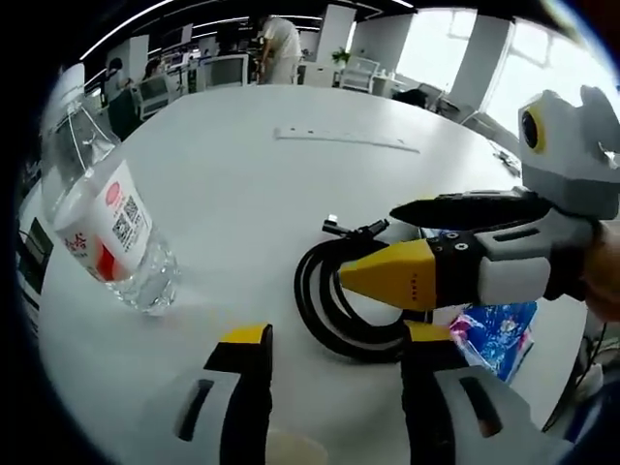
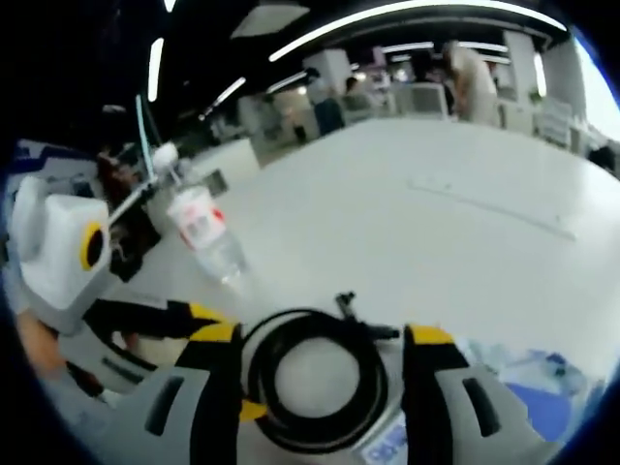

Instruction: Arrange the tabletop items into an orderly group along one side of the table until the central work area is clear of visible clutter.

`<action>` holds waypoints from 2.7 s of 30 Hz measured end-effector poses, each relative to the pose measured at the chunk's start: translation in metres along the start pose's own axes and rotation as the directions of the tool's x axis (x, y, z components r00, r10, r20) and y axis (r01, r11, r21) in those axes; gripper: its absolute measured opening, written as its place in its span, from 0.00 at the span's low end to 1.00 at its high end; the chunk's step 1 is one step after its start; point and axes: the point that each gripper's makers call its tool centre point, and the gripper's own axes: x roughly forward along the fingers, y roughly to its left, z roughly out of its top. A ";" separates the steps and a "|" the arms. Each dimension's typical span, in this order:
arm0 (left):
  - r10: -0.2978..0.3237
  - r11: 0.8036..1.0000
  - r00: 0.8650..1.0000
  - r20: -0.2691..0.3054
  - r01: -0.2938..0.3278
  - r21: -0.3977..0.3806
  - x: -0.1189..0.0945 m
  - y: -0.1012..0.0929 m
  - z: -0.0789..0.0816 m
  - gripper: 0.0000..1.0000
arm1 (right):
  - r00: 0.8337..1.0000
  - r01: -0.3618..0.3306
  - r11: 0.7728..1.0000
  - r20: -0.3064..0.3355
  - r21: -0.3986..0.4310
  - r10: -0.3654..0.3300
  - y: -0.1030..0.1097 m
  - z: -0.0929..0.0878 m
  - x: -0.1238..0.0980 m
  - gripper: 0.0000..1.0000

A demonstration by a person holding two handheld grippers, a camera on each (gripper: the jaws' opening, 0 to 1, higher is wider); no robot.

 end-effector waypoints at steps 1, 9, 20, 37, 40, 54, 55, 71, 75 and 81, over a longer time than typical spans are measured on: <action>0.001 1.000 1.000 -0.002 -0.001 -0.003 0.000 0.000 0.000 0.51 | 1.000 -0.001 1.000 -0.010 -0.002 0.001 -0.001 -0.002 0.002 0.65; 0.000 1.000 1.000 -0.025 0.000 -0.027 0.007 0.003 -0.002 0.44 | 1.000 0.010 1.000 -0.028 -0.007 -0.010 -0.005 -0.003 0.005 0.59; 0.019 0.999 0.996 -0.089 -0.016 0.028 0.011 0.002 -0.005 0.27 | 0.993 0.027 0.998 -0.113 -0.050 -0.032 -0.006 -0.021 0.011 0.33; 0.027 0.999 0.996 -0.080 -0.024 0.032 0.006 0.008 0.001 0.16 | 0.984 0.091 0.981 -0.137 -0.174 -0.115 -0.020 -0.024 0.010 0.06; 0.021 0.999 0.997 -0.069 -0.019 0.029 0.006 0.010 0.003 0.14 | 0.985 0.093 0.982 -0.130 -0.163 -0.114 -0.019 -0.024 0.009 0.06; 0.024 1.000 0.999 0.036 -0.024 -0.010 -0.014 0.016 0.030 0.04 | 0.992 0.114 0.980 -0.040 -0.161 -0.122 -0.013 -0.002 -0.005 0.03; 0.023 1.000 0.999 0.039 -0.022 -0.011 -0.014 0.017 0.031 0.03 | 0.992 0.115 0.980 -0.035 -0.162 -0.122 -0.012 -0.001 -0.006 0.03; 0.020 1.000 0.992 0.122 -0.021 0.010 -0.035 0.011 0.062 0.03 | 0.986 0.158 0.974 0.085 -0.164 -0.145 -0.008 0.036 -0.032 0.02; 0.017 1.000 0.991 0.130 -0.018 0.008 -0.038 0.009 0.064 0.03 | 0.984 0.163 0.972 0.096 -0.168 -0.149 -0.007 0.039 -0.038 0.02; 0.003 1.000 0.988 0.153 -0.005 0.016 -0.050 0.000 0.071 0.03 | 0.980 0.176 0.971 0.123 -0.163 -0.157 -0.005 0.048 -0.053 0.03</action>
